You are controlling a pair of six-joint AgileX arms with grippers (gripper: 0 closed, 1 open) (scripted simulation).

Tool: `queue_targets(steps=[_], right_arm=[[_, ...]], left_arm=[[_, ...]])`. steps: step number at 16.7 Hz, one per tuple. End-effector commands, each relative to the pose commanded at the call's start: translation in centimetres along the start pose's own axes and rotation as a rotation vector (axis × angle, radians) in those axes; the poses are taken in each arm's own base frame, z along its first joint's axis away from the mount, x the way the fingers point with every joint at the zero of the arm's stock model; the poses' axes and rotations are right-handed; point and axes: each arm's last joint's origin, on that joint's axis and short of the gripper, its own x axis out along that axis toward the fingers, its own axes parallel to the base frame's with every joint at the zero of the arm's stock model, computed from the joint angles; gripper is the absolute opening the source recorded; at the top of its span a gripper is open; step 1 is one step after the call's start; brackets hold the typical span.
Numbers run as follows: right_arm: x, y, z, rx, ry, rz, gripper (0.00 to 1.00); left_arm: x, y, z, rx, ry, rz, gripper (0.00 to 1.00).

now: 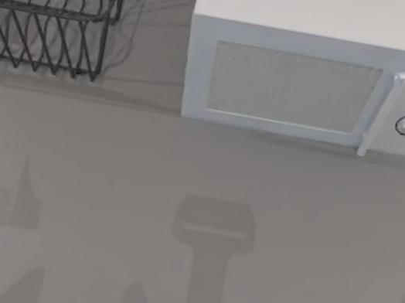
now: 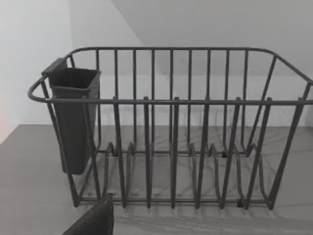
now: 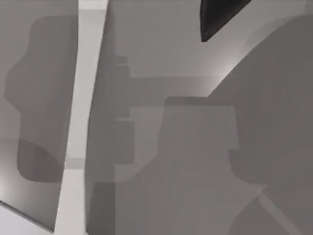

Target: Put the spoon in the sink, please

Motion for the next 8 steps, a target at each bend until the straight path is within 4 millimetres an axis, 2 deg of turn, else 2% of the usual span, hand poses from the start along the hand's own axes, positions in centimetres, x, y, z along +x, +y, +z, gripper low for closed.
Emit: queue_targets(steps=[4,6,8], right_arm=[[4.0,0.2,-0.2,0.0,0.0,-0.001,1.0],[4.9,0.4,-0.4,-0.001,0.003,0.004,1.0],[5.0,0.4,-0.4,-0.001,0.003,0.004,1.0]], left_arm=[[0.0,0.0,0.0,0.0,0.0,0.0,1.0],[0.0,0.0,0.0,0.0,0.0,0.0,1.0],[0.0,0.0,0.0,0.0,0.0,0.0,1.0]])
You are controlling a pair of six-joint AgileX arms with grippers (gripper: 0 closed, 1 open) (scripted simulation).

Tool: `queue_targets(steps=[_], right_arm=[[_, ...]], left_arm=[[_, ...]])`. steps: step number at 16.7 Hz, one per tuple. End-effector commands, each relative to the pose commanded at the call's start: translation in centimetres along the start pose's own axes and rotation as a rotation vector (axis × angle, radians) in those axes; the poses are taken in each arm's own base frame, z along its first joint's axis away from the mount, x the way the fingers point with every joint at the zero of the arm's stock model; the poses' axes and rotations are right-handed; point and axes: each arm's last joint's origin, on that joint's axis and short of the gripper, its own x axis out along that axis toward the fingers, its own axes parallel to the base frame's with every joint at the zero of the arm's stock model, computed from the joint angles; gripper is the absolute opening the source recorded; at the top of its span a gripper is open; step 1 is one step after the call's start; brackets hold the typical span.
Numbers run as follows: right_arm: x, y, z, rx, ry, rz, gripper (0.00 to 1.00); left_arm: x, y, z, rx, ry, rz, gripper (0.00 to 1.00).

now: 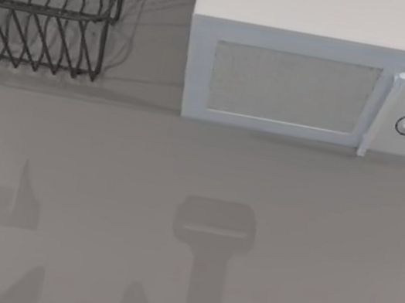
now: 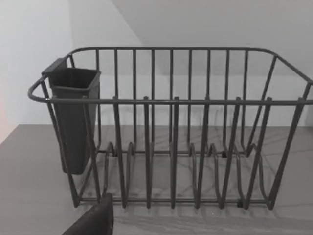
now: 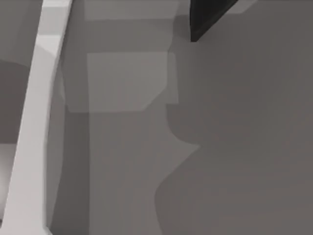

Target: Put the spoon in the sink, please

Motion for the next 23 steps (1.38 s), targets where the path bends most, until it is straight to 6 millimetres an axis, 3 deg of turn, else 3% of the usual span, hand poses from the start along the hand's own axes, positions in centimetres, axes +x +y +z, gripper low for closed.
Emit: queue_targets(steps=[2,15,23], right_arm=[[0.0,0.0,0.0,0.0,0.0,0.0,1.0],[0.0,0.0,0.0,0.0,0.0,0.0,0.02],[0.0,0.0,0.0,0.0,0.0,0.0,0.0]], left_arm=[[0.0,0.0,0.0,0.0,0.0,0.0,1.0],[0.0,0.0,0.0,0.0,0.0,0.0,1.0],[0.0,0.0,0.0,0.0,0.0,0.0,1.0]])
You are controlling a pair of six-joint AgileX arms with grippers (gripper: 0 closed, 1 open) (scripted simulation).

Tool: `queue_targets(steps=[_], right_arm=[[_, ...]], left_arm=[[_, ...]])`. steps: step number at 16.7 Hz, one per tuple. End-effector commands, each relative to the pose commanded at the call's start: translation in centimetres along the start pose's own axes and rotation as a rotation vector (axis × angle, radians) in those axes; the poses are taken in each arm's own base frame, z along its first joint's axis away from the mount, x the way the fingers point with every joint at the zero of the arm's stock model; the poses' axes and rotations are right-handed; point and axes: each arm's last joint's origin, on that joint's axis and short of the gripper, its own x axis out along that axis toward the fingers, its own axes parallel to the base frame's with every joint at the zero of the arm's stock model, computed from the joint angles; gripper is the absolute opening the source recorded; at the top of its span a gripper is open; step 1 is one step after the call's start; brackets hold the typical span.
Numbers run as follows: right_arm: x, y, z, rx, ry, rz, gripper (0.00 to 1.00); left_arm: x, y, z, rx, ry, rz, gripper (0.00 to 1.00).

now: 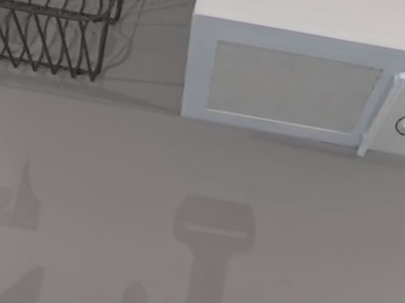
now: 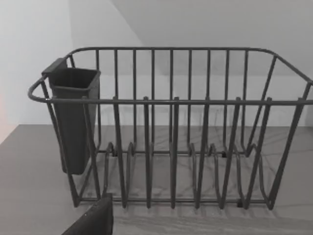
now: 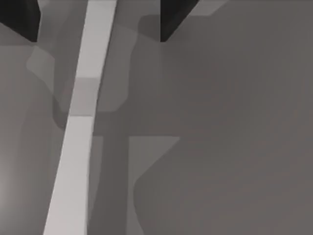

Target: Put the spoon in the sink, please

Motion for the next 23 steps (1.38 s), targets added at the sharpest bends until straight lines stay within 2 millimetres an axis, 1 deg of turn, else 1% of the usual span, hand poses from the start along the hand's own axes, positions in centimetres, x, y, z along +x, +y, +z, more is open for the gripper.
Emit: queue_targets(steps=[1,3,5,11,13,14,19,21,23], right_arm=[[-1.9,0.2,0.0,0.033,-0.019,0.024,0.0],[-2.3,0.1,0.1,0.032,-0.02,0.023,0.0],[-3.6,-0.2,0.4,0.03,-0.022,0.021,0.0],[-10.1,-0.2,0.6,0.031,-0.003,0.043,0.0],[-11.6,-0.1,0.5,0.032,-0.015,0.028,0.0],[-11.9,0.0,0.5,0.033,-0.019,0.024,0.0],[-11.8,-0.2,0.7,0.033,-0.014,0.031,0.0],[-12.0,-0.9,1.6,0.033,0.0,0.045,0.0],[-12.3,-2.2,3.2,0.031,0.021,0.068,0.0]], left_arm=[[0.0,0.0,0.0,0.0,0.0,0.0,1.0],[0.0,0.0,0.0,0.0,0.0,0.0,1.0],[0.0,0.0,0.0,0.0,0.0,0.0,1.0],[0.0,0.0,0.0,0.0,0.0,0.0,1.0],[0.0,0.0,0.0,0.0,0.0,0.0,1.0],[0.0,0.0,0.0,0.0,0.0,0.0,1.0],[0.0,0.0,0.0,0.0,0.0,0.0,1.0],[0.0,0.0,0.0,0.0,0.0,0.0,1.0],[0.0,0.0,0.0,0.0,0.0,0.0,1.0]])
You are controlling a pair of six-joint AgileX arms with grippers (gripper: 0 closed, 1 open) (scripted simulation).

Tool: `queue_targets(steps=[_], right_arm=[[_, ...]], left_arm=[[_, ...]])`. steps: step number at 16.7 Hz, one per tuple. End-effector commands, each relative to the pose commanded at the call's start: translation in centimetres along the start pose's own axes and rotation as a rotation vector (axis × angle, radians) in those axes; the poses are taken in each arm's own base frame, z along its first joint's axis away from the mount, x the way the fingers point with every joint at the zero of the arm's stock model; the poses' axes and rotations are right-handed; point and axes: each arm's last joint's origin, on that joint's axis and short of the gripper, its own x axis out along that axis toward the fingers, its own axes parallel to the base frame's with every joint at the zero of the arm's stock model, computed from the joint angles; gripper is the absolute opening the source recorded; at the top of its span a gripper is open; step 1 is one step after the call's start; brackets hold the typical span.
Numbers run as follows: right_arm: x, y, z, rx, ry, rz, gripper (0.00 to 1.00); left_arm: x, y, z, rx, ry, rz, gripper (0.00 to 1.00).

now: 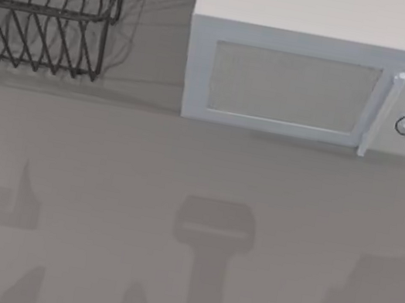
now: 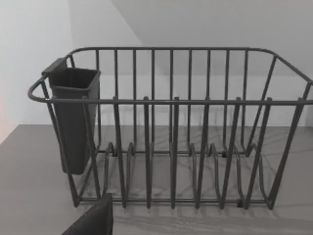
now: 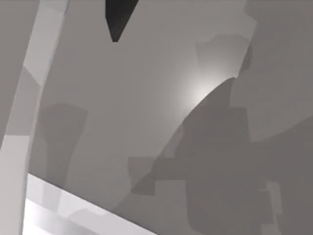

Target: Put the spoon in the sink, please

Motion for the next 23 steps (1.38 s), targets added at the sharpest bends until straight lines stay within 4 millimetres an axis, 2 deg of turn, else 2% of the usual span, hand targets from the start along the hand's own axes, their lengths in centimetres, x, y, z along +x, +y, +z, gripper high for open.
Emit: queue_targets(steps=[3,8,10,13,16,18,23], right_arm=[[-0.6,-2.6,3.8,-0.006,0.033,0.03,0.0],[-1.3,-7.0,12.2,-0.012,0.045,0.035,0.0],[-1.0,-8.0,15.4,-0.012,0.039,0.027,0.0],[0.0,-8.6,19.2,-0.008,0.024,0.012,0.0],[1.4,-8.3,21.8,-0.003,0.014,0.001,0.0],[2.2,-8.0,22.8,0.0,0.009,-0.005,0.0],[2.7,-7.7,23.5,0.003,0.005,-0.01,0.0]], left_arm=[[0.0,0.0,0.0,0.0,0.0,0.0,1.0],[0.0,0.0,0.0,0.0,0.0,0.0,1.0],[0.0,0.0,0.0,0.0,0.0,0.0,1.0],[0.0,0.0,0.0,0.0,0.0,0.0,1.0],[0.0,0.0,0.0,0.0,0.0,0.0,1.0],[0.0,0.0,0.0,0.0,0.0,0.0,1.0],[0.0,0.0,0.0,0.0,0.0,0.0,1.0]])
